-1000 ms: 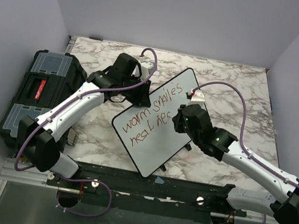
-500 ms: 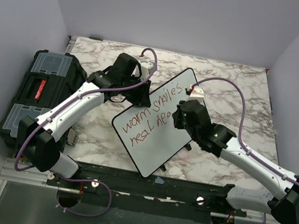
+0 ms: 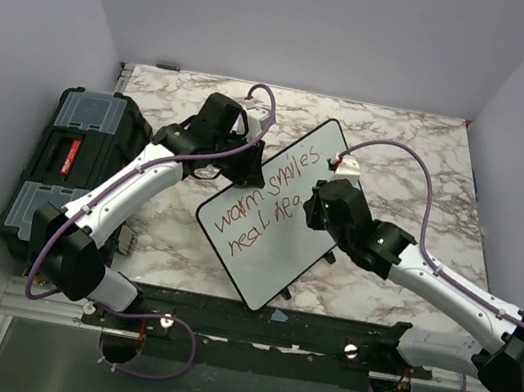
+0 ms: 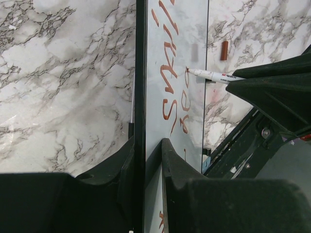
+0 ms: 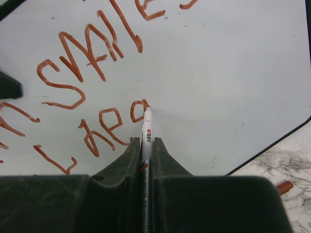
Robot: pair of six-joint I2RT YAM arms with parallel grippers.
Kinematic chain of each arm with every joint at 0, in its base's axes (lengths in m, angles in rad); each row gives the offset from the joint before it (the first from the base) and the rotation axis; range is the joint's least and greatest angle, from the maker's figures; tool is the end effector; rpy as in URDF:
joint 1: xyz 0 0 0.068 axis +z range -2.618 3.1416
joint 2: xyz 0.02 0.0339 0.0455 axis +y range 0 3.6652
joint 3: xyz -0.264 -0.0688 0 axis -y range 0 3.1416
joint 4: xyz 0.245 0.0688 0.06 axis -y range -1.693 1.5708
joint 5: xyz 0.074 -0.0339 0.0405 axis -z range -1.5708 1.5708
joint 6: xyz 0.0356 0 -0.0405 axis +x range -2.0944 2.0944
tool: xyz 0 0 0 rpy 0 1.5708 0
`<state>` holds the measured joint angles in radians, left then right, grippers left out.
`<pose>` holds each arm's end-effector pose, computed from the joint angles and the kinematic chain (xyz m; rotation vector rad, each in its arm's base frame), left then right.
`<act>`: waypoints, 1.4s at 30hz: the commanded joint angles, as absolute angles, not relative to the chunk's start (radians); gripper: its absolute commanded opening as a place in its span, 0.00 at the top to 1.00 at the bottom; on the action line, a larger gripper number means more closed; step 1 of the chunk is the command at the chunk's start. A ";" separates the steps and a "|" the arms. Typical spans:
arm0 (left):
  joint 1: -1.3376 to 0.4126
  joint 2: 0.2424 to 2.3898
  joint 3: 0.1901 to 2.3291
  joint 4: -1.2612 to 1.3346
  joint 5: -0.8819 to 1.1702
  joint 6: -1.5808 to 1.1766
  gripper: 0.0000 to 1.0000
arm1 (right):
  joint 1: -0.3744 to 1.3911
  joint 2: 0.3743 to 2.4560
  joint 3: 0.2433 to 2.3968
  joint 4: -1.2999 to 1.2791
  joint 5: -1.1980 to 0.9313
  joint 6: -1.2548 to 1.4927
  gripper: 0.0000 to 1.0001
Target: Write a sentence on the whiteboard
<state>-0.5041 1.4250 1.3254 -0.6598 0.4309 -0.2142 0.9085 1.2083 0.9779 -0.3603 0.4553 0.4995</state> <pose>0.2630 -0.1620 0.3368 0.5681 2.3347 -0.8513 0.1763 0.2006 0.3038 -0.1722 2.1075 0.3540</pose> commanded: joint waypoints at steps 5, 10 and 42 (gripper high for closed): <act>-0.509 1.408 1.315 -0.652 0.371 -0.141 1.00 | 0.907 1.184 0.914 -0.389 0.435 0.536 0.99; -0.509 1.411 1.316 -0.652 0.371 -0.142 1.00 | 0.906 1.177 0.917 -0.400 0.453 0.537 0.99; -0.512 1.409 1.313 -0.653 0.373 -0.141 1.00 | 0.887 1.192 1.042 -0.363 0.548 0.506 0.99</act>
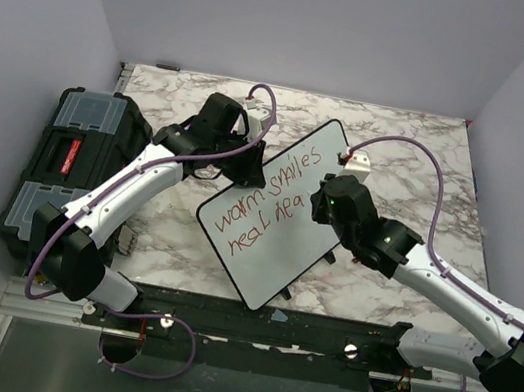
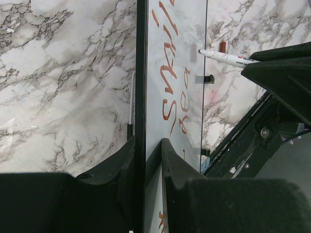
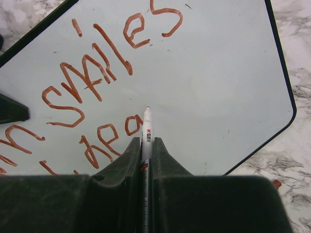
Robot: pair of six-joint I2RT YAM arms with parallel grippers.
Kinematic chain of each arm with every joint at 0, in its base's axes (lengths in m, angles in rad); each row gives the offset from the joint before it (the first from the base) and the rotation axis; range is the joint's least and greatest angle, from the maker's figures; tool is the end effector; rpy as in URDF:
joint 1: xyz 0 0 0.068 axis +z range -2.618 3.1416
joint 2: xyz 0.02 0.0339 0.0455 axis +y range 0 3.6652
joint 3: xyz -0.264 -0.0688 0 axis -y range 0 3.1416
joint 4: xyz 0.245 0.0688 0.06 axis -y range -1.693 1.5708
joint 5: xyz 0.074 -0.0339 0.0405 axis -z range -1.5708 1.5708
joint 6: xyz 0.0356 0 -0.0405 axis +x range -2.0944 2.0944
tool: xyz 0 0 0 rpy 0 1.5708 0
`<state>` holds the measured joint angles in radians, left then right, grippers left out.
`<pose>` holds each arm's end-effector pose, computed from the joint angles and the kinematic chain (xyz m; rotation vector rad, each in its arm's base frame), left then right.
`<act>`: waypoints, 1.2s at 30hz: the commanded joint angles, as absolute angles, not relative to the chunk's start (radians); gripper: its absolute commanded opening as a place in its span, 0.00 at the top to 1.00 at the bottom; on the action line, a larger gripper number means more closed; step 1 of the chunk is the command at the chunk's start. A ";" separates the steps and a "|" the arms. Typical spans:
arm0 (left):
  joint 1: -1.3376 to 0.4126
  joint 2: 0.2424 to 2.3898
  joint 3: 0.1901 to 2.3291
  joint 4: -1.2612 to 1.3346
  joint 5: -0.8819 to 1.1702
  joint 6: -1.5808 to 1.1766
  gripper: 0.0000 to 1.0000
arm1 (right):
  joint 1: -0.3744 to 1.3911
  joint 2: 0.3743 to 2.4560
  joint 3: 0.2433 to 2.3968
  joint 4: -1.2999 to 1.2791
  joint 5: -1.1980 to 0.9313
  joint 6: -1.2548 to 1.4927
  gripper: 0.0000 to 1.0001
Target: Write a sentence on the whiteboard
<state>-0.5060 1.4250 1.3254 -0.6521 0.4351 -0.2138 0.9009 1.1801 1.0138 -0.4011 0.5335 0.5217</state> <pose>0.2630 -0.1629 0.3375 0.5735 2.3258 -0.8579 0.1752 0.1920 0.3200 -0.0843 2.0644 0.3087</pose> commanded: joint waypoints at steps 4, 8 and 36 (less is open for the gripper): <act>-0.512 1.410 1.312 -0.653 0.371 -0.141 1.00 | 0.879 1.204 1.048 -0.348 0.531 0.504 0.99; -0.514 1.408 1.312 -0.653 0.371 -0.140 1.00 | 0.869 1.216 1.052 -0.336 0.516 0.502 0.99; -0.514 1.413 1.314 -0.655 0.365 -0.138 1.00 | 0.849 1.202 0.952 -0.317 0.448 0.518 0.99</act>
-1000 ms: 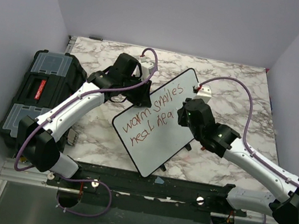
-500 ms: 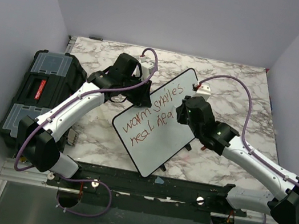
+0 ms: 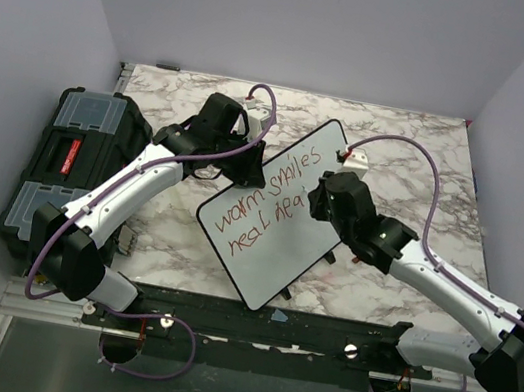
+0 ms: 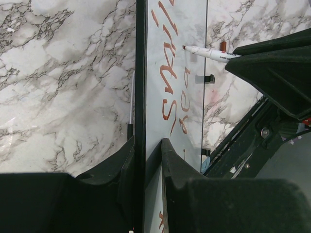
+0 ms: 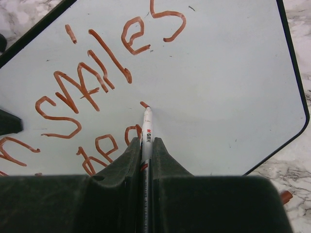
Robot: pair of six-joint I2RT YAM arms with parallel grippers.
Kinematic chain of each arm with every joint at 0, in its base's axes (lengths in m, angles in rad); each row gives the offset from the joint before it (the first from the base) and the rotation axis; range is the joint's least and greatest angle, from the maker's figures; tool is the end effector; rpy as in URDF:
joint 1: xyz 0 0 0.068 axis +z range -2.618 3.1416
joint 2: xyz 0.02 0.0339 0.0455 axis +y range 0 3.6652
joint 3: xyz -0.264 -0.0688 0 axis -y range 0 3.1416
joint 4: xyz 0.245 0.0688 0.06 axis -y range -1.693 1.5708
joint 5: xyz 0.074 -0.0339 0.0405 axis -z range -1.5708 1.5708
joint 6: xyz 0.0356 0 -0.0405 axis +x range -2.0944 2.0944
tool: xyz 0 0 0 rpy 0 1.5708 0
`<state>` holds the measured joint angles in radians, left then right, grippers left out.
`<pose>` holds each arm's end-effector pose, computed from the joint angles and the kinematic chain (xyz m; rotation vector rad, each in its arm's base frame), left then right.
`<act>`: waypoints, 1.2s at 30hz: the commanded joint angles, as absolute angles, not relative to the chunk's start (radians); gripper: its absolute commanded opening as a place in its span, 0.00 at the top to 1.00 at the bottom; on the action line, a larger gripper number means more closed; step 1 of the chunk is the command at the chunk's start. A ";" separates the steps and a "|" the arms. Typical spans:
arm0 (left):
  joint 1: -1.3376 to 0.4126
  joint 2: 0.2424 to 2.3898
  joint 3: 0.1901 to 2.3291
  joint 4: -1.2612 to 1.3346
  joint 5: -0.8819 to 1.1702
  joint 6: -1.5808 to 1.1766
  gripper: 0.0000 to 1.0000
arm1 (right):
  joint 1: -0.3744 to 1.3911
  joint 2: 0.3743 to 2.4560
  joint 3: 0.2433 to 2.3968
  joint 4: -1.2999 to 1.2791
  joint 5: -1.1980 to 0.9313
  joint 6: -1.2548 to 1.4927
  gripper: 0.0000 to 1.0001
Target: Write a sentence on the whiteboard
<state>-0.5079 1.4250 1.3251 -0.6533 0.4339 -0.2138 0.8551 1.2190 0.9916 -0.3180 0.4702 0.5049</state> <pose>0.2627 -0.1633 0.3373 0.5751 2.3273 -0.8571 0.1904 0.1944 0.3097 -0.0850 2.0676 0.3439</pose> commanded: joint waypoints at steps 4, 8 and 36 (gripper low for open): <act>-0.514 1.413 1.316 -0.655 0.365 -0.139 1.00 | 0.848 1.184 0.928 -0.334 0.447 0.528 0.99; -0.514 1.414 1.314 -0.655 0.365 -0.140 1.00 | 0.848 1.162 0.901 -0.345 0.443 0.540 0.99; -0.520 1.414 1.315 -0.655 0.368 -0.139 1.00 | 0.848 1.210 0.971 -0.321 0.461 0.524 0.99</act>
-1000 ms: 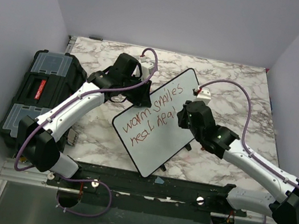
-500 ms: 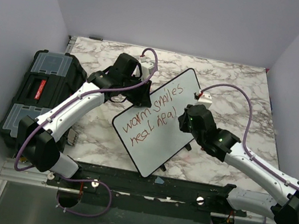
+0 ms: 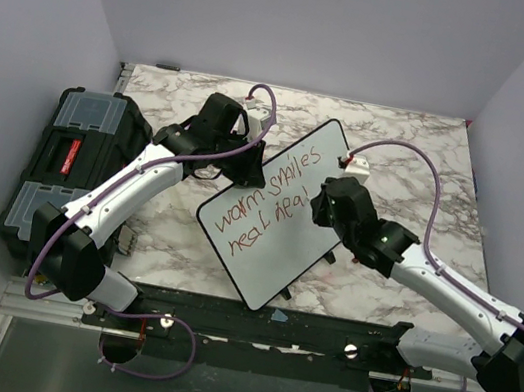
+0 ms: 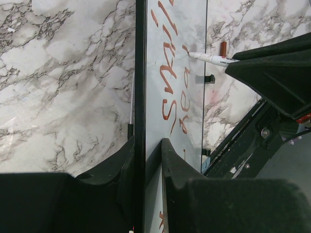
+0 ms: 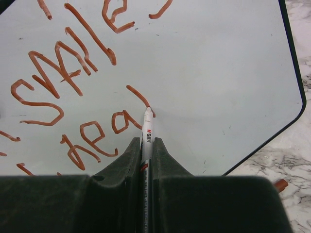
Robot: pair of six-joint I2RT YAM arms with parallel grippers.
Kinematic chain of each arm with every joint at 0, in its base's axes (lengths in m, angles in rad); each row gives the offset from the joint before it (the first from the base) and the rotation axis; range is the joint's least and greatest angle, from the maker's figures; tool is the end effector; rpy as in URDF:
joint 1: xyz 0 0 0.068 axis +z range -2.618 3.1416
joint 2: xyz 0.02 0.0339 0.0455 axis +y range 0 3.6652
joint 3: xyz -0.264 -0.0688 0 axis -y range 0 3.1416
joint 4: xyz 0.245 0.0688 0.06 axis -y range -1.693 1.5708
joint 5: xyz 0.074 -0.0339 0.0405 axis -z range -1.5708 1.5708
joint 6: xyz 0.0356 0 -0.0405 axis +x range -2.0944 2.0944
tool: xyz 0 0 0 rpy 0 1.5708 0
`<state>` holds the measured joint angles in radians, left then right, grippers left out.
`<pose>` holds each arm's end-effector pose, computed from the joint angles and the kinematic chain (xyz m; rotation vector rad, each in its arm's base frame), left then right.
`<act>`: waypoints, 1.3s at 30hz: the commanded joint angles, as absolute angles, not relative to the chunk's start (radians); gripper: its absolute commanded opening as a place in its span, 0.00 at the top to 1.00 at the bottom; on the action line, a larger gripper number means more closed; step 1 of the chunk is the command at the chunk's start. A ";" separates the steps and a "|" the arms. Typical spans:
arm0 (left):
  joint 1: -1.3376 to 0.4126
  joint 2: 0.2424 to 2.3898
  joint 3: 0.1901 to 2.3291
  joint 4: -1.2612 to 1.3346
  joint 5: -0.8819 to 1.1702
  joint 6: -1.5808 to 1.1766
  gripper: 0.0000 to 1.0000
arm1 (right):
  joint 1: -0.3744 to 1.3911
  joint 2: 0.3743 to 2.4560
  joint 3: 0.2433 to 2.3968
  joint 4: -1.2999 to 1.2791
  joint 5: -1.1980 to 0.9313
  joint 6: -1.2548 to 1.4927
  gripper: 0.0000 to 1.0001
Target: Write a sentence on the whiteboard
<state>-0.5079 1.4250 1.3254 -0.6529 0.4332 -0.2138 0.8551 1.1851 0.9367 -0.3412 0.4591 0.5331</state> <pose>0.2627 -0.1633 0.3374 0.5747 2.3266 -0.8564 0.1831 0.1866 0.2971 -0.0777 2.1094 0.3395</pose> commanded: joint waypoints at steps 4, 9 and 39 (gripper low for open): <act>-0.522 1.414 1.314 -0.656 0.366 -0.138 1.00 | 0.849 1.230 0.994 -0.318 0.468 0.512 0.99; -0.522 1.414 1.313 -0.655 0.365 -0.138 1.00 | 0.847 1.254 1.020 -0.315 0.476 0.497 0.99; -0.522 1.411 1.309 -0.656 0.356 -0.132 1.00 | 0.783 1.152 1.048 -0.357 0.499 0.461 0.99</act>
